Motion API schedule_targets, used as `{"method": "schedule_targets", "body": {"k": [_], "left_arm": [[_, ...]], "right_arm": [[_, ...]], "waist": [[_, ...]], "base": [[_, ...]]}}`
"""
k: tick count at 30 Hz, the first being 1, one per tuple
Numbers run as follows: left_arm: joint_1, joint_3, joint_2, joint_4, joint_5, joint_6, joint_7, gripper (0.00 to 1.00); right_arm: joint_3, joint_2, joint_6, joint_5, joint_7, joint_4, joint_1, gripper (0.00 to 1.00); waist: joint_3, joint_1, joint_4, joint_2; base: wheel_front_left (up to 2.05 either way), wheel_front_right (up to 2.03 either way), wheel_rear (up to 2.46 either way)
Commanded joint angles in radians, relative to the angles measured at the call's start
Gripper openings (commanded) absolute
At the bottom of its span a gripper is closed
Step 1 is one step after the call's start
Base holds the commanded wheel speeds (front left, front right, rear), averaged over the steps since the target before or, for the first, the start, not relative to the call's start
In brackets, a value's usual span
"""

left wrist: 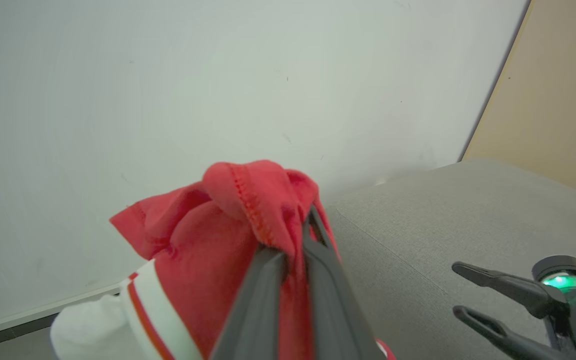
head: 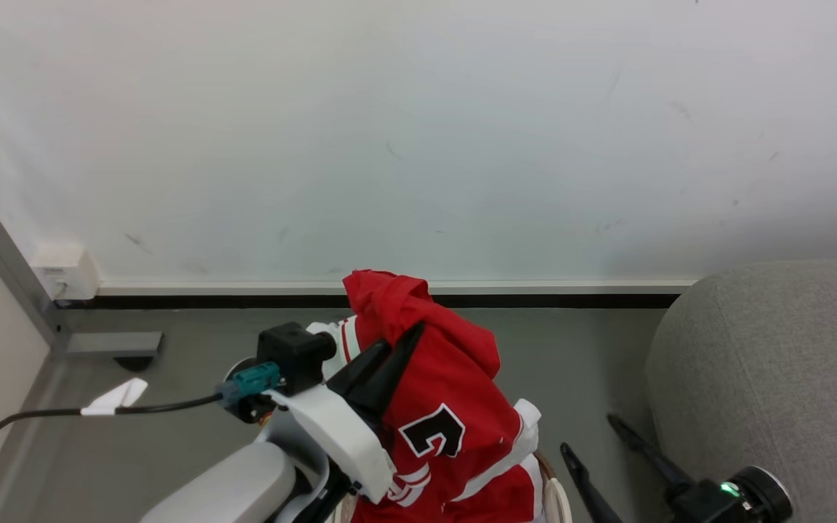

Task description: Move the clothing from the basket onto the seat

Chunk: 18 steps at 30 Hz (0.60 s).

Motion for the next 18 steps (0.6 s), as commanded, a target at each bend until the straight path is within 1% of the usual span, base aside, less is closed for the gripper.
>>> {"method": "schedule_targets", "body": {"k": [1,4,7,8,11,14,18], "left_arm": [[-0.009,-0.002,-0.005,-0.004,0.003,-0.002,0.003,0.0],[-0.019,-0.009,-0.015,-0.002,0.006,-0.005,0.008,0.0],[-0.026,-0.016,-0.023,0.0,0.007,-0.009,0.012,0.0],[-0.026,-0.016,-0.023,0.0,0.007,-0.009,0.012,0.0],[-0.038,-0.022,-0.032,0.001,0.011,-0.015,0.019,0.0],[-0.044,-0.031,-0.043,-0.002,0.013,-0.017,0.024,0.0],[-0.049,-0.042,-0.052,-0.012,0.014,-0.021,0.03,0.0]], "right_arm": [[0.06,-0.021,-0.002,0.02,0.0,0.025,-0.049,1.0],[0.17,-0.048,-0.002,0.024,0.0,0.072,-0.126,1.0],[0.271,-0.059,-0.002,0.011,0.0,0.121,-0.186,1.0],[0.271,-0.059,-0.002,0.011,0.0,0.121,-0.186,1.0],[0.344,-0.053,-0.002,0.02,0.0,0.167,-0.234,1.0],[0.364,-0.03,-0.002,0.01,0.0,0.195,-0.275,1.0],[0.339,0.016,-0.002,-0.016,0.0,0.235,-0.306,1.0]], "waist": [[-0.001,-0.0001,0.003,0.0],[-0.001,-0.0001,0.009,0.0],[-0.005,-0.0001,0.015,0.0],[-0.005,-0.0001,0.015,0.0],[-0.007,-0.0001,0.022,0.0],[-0.009,-0.0001,0.026,0.0],[-0.008,-0.0001,0.03,0.0]], "base": [[0.0,0.0,0.0],[0.0,0.0,0.0],[0.0,0.0,0.0],[0.0,0.0,0.0],[0.0,0.0,0.0],[0.0,0.0,0.0],[0.0,0.0,0.0]]}}
